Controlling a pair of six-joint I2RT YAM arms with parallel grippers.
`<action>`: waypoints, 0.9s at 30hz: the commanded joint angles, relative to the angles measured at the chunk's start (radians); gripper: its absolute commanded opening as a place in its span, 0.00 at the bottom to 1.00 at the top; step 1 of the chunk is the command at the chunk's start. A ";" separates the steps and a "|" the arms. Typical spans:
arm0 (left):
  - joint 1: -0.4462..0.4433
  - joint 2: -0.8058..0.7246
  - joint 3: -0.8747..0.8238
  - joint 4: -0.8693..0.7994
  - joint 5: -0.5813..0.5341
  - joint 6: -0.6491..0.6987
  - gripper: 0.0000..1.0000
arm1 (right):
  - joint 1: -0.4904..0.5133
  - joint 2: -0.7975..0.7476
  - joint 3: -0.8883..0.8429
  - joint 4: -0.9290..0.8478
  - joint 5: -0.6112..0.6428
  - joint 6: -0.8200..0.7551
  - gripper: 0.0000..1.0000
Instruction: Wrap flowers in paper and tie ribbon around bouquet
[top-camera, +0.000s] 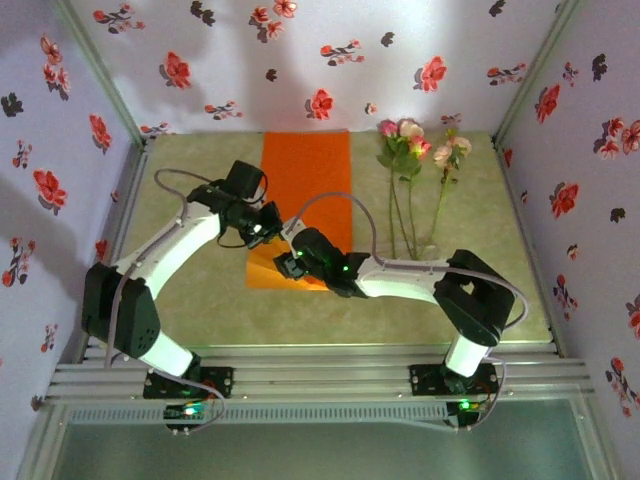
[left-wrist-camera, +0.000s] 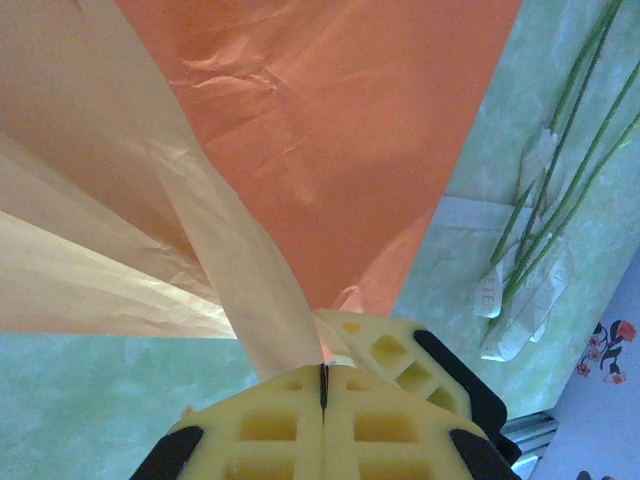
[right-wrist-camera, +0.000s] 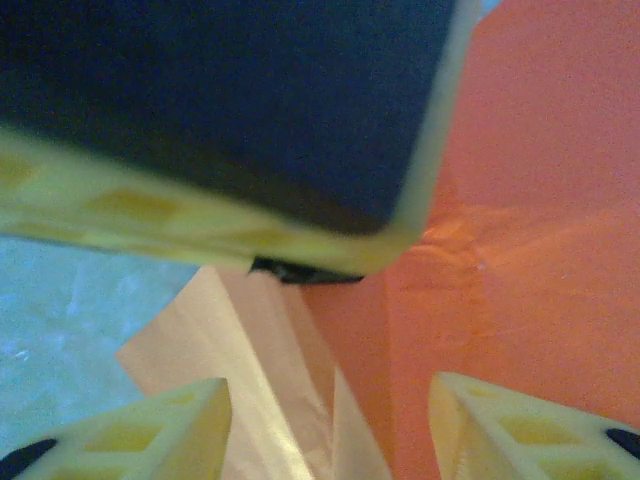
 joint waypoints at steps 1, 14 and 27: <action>-0.020 -0.010 0.044 -0.019 0.002 0.011 0.00 | 0.000 0.029 0.045 -0.042 0.062 -0.016 0.44; -0.024 -0.231 -0.003 0.011 -0.204 -0.084 0.53 | -0.068 -0.187 -0.059 -0.070 0.165 0.204 0.00; -0.092 -0.007 -0.191 0.341 -0.066 -0.334 0.23 | -0.085 -0.569 -0.272 -0.317 0.481 0.452 0.00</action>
